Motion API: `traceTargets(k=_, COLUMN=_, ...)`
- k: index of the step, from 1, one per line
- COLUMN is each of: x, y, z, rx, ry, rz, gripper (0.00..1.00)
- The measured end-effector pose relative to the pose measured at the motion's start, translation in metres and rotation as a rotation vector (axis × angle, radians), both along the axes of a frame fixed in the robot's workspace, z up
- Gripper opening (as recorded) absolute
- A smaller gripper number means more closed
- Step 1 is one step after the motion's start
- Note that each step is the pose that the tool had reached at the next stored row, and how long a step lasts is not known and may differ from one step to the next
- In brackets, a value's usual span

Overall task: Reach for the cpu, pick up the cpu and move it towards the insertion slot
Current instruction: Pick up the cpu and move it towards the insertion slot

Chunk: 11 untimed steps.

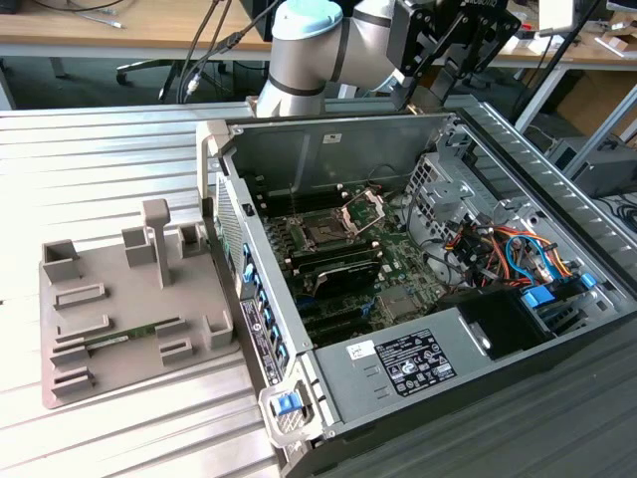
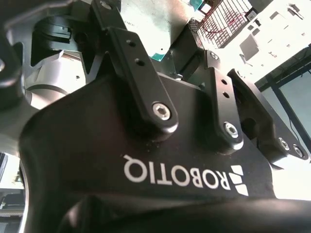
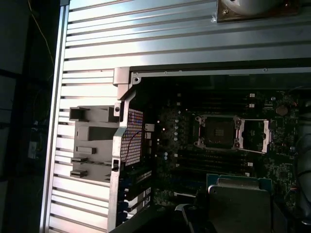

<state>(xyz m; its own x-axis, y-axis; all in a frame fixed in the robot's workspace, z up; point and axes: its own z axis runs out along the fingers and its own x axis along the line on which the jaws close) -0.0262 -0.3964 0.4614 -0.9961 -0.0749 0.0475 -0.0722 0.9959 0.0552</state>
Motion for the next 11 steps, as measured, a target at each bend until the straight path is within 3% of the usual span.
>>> traceTargets(k=11, x=0.013, y=0.0000, z=0.0000, rx=0.0000, ry=0.0000, rz=0.000, gripper=0.55)
